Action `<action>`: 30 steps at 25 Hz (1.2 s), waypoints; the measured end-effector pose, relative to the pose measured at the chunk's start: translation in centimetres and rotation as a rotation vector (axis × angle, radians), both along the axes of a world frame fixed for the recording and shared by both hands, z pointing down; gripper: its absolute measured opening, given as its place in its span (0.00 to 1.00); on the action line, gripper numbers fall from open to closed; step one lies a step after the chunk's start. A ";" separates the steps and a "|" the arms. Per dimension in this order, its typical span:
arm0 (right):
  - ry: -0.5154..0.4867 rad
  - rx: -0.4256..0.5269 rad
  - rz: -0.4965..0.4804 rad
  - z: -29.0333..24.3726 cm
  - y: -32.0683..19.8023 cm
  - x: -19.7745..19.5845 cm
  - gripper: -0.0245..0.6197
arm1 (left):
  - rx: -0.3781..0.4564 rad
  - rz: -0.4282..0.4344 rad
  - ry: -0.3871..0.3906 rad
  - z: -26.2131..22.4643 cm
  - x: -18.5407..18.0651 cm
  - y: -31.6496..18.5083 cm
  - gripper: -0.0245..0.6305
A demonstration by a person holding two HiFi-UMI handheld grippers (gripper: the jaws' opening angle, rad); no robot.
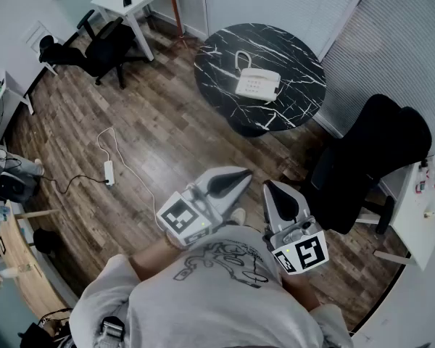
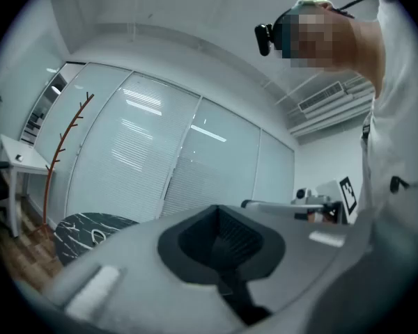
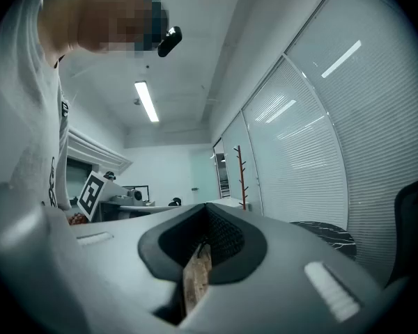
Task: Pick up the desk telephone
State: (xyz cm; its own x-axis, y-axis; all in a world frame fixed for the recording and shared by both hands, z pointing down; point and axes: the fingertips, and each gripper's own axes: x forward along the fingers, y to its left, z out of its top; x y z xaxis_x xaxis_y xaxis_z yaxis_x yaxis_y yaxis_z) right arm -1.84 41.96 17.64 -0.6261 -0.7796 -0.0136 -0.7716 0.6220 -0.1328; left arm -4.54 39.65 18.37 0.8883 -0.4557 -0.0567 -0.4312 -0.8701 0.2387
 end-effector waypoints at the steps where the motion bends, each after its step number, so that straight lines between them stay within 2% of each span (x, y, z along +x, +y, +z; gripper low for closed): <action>1: 0.000 0.001 0.000 0.0 0.0 0.0 0.05 | 0.007 0.005 -0.002 0.0 0.0 0.1 0.04; 4: -0.008 0.002 0.000 -0.1 0.0 0.2 0.05 | 0.022 0.013 -0.009 0.0 0.3 0.2 0.04; 14: -0.019 -0.005 0.000 -0.1 -0.7 1.8 0.05 | -0.004 -0.001 -0.015 0.6 1.9 -0.8 0.04; 25: -0.008 -0.003 0.010 1.2 -0.5 6.6 0.05 | -0.016 -0.017 -0.012 1.5 5.5 -0.2 0.04; 30: -0.002 -0.006 -0.005 1.6 0.0 6.8 0.05 | -0.022 -0.021 -0.011 1.8 6.1 0.1 0.04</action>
